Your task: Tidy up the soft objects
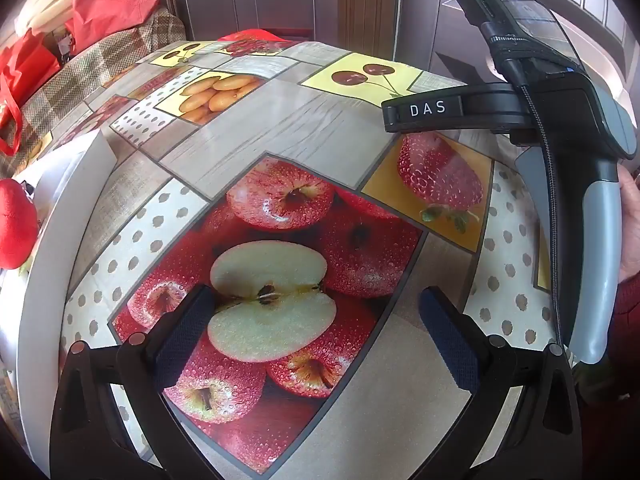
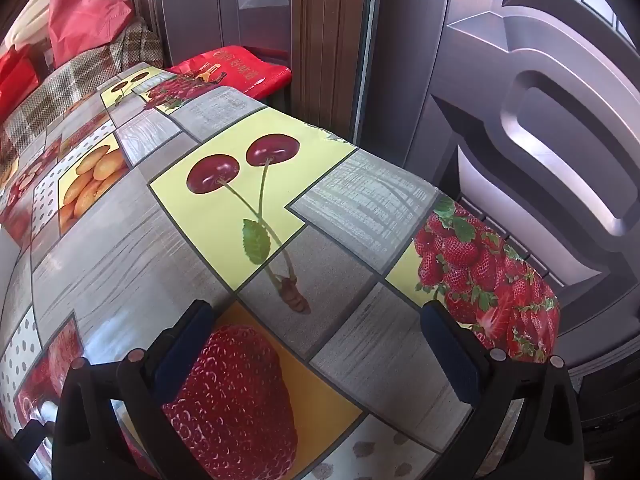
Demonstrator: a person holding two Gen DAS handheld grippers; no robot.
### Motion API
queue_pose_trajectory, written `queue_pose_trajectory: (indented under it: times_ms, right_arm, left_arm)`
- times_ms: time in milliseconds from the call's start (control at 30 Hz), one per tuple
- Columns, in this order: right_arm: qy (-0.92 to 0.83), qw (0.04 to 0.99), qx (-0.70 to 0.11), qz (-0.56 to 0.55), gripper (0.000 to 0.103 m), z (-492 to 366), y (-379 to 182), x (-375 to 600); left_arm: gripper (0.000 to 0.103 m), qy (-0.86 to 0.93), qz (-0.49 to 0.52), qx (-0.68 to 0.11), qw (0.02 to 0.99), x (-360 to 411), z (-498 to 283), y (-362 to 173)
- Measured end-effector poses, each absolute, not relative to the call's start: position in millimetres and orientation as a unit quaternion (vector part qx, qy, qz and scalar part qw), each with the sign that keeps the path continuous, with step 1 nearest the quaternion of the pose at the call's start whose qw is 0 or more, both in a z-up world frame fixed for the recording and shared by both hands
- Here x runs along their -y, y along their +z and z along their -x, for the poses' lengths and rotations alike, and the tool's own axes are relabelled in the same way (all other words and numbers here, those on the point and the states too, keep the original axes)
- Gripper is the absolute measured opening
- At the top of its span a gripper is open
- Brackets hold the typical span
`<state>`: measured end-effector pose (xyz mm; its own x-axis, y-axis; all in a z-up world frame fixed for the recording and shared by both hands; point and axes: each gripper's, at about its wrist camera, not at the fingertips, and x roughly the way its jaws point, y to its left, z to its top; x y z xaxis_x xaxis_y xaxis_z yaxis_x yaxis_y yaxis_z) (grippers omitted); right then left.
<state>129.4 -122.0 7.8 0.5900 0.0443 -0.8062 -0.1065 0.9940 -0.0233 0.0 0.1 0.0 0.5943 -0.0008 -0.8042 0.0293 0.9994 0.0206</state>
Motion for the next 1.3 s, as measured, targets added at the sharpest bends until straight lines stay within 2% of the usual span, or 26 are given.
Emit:
queue_pose_trajectory:
  times_ms: [1300]
  right_arm:
    - [0.04,0.891,-0.451,0.04,0.103,-129.3,7.8,120.4]
  left_arm:
    - [0.102,-0.009,-0.015,-0.45,0.893,-3.2,0.8,1.5]
